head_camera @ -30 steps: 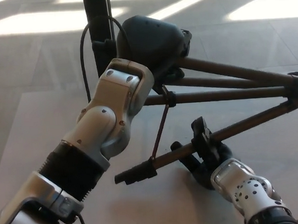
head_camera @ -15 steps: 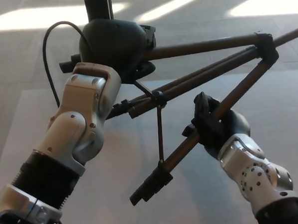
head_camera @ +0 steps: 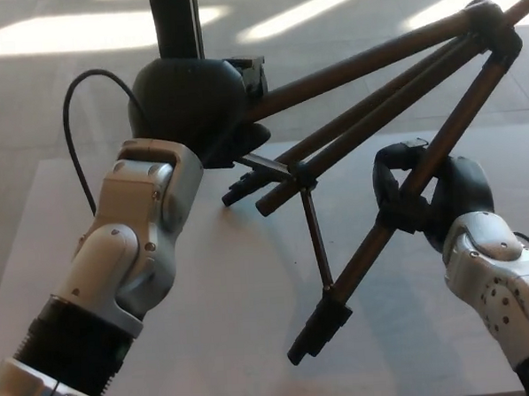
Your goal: Use both hands of the robot to pick up the tripod lying in the middle of the desk and make it stand upright on the desk
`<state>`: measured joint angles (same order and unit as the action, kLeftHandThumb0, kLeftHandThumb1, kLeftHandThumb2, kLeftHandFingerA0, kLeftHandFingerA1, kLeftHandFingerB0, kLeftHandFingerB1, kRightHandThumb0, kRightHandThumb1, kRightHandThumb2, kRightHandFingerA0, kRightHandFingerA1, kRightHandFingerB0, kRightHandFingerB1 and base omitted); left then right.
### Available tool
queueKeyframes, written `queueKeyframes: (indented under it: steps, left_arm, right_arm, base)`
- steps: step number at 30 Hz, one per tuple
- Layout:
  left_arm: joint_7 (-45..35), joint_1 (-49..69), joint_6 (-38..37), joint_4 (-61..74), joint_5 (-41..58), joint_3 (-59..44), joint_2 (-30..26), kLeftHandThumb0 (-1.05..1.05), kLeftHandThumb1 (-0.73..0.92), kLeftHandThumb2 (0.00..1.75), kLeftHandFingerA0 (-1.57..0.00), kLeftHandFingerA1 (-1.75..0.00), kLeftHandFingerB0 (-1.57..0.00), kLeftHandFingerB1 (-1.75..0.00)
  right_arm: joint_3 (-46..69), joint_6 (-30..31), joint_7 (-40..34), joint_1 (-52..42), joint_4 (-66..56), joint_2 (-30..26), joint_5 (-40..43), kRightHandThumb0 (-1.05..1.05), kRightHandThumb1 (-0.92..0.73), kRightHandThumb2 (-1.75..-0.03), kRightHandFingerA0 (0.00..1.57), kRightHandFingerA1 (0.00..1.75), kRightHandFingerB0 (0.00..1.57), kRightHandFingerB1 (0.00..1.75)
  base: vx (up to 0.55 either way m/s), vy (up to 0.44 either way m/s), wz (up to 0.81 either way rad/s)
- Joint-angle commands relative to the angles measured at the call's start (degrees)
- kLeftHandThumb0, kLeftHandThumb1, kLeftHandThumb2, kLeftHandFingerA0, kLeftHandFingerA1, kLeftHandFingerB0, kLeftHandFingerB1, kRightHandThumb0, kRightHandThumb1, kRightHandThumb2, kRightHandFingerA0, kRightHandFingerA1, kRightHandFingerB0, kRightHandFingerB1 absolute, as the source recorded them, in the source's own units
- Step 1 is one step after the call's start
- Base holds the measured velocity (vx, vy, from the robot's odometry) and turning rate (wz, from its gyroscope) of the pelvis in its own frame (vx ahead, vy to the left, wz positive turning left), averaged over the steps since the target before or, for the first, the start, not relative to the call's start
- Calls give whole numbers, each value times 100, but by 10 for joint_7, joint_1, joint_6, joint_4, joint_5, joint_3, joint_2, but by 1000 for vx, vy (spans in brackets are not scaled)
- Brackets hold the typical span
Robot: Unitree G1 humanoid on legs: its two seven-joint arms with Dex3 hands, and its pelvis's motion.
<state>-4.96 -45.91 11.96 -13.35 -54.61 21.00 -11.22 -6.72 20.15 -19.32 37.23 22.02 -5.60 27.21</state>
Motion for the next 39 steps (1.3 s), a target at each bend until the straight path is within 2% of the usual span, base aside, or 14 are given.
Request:
queueKeyframes:
  steps: [1,7,8,10,11,12,17,20,23,27,28,32,33,39]
  left_arm:
    - [58,103,-13,7,54,-50,-25,0,34,95,-122,-140,-111,-133]
    - [65,168,7,33,88,-80,-2,7,34,92,-120,-139,-109,-133]
    - [70,176,9,36,90,-83,2,5,34,86,-88,-175,-71,-175]
    - [79,194,21,40,91,-89,11,3,36,85,-87,-175,-69,-175]
    - [81,205,21,40,97,-93,14,9,35,94,-119,-137,-107,-130]
    - [81,211,19,41,101,-96,15,5,35,88,-86,-175,-67,-175]
    - [85,235,19,46,97,-98,14,0,39,74,-90,-175,-70,-175]
    - [92,245,31,43,110,-115,25,0,33,92,-88,-175,-66,-175]
    - [81,240,56,37,118,-134,29,2,30,94,-86,-175,-66,-175]
    - [91,240,46,28,121,-145,18,7,31,95,-86,-175,-66,-175]
    - [93,242,39,25,129,-152,15,8,31,95,-87,-175,-68,-175]
    - [92,257,37,36,140,-168,12,6,30,95,-88,-175,-68,-175]
    - [87,265,48,40,143,-172,15,3,36,84,-88,-175,-69,-175]
    - [106,292,41,43,162,-186,30,-1,35,79,-89,-175,-72,-172]
  right_arm:
    - [-43,-49,13,61,-53,-164,-223,-13,-43,-129,89,174,80,157]
    - [-72,-76,28,82,-52,-214,-266,-12,-38,-138,89,175,79,154]
    - [-77,-80,31,84,-52,-220,-271,-13,-38,-140,91,175,79,154]
    - [-85,-79,47,91,-57,-236,-276,-15,-40,-139,92,175,80,152]
    - [-89,-77,48,94,-63,-243,-284,-14,-38,-140,92,175,81,152]
    - [-94,-80,45,97,-65,-247,-292,-14,-38,-138,92,175,80,154]
    - [-120,-91,74,143,-57,-280,-314,-15,-40,-134,89,175,80,155]
    - [-146,-77,108,185,-54,-309,-334,-22,-39,-131,88,173,79,150]
    - [-166,-70,126,197,-65,-330,-350,-21,-47,-122,87,175,77,148]
    - [-165,-62,123,166,-91,-337,-341,-15,-44,-123,90,172,79,146]
    - [-162,-70,125,148,-99,-340,-335,-24,-45,-117,118,138,97,123]
    - [-163,-81,120,110,-111,-344,-332,-22,-44,-118,119,140,99,124]
    - [-163,-90,119,90,-116,-347,-332,-21,-44,-118,120,141,98,123]
    - [-168,-101,104,54,-130,-343,-339,-20,-46,-119,121,142,99,125]
  base:
    - [0,0,0]
    - [0,0,0]
    - [0,0,0]
    - [0,0,0]
    - [0,0,0]
    - [0,0,0]
    - [0,0,0]
    - [0,0,0]
    - [0,0,0]
    - [0,0,0]
    - [0,0,0]
    - [0,0,0]
    - [0,0,0]
    - [0,0,0]
